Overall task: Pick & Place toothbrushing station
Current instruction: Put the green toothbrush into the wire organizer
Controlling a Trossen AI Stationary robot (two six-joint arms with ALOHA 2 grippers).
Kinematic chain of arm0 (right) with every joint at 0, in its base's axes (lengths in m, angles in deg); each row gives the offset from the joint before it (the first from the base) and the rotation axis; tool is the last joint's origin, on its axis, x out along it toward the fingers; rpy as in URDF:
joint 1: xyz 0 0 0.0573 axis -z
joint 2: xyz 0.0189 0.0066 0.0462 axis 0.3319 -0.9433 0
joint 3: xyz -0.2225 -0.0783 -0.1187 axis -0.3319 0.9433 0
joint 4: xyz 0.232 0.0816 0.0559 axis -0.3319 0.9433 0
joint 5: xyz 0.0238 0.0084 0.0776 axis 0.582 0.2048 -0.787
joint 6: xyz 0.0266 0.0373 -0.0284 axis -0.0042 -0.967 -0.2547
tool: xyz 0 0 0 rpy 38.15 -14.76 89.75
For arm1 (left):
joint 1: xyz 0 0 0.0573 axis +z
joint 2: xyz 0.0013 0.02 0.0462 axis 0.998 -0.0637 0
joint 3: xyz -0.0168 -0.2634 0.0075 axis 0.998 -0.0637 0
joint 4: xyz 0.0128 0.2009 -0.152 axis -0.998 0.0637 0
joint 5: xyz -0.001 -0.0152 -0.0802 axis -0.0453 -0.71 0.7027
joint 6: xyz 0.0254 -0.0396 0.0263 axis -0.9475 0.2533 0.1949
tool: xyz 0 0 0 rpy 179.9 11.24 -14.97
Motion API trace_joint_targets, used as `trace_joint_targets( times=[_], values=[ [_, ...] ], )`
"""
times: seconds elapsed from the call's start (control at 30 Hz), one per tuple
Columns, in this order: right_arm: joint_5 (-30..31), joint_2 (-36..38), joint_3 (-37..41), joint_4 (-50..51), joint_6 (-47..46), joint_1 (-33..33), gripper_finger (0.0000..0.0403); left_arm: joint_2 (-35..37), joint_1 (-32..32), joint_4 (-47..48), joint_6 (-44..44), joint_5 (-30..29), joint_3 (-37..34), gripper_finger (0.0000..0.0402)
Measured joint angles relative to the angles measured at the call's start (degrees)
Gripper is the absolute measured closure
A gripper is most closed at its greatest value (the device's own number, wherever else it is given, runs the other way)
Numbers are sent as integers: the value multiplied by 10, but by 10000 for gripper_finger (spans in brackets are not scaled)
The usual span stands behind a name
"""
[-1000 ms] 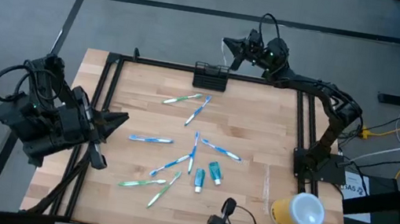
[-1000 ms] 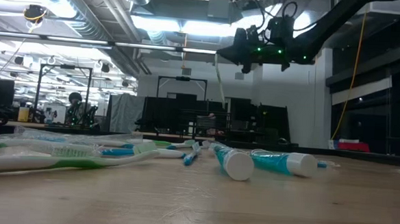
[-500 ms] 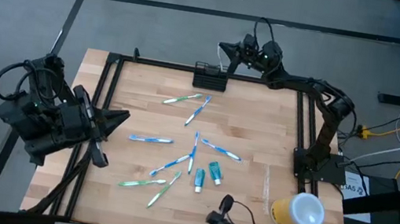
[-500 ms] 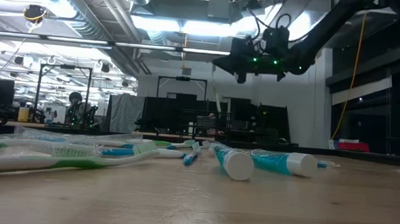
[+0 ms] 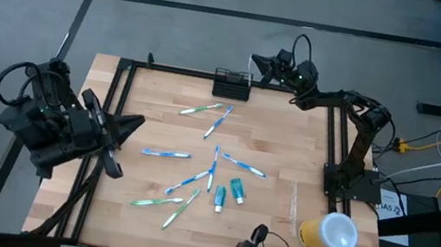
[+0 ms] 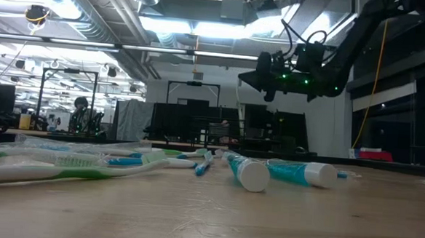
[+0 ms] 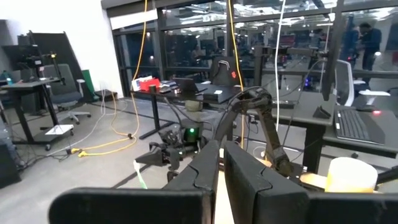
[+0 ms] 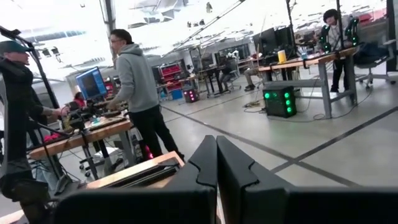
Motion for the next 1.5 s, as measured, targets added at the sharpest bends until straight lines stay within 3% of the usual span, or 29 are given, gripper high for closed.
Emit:
trace_joint_targets(
  times=[1.5],
  values=[
    [15, -76, -20, -72, -19, -1, 403, 0, 0, 1, 33, 0, 0, 382]
  ],
)
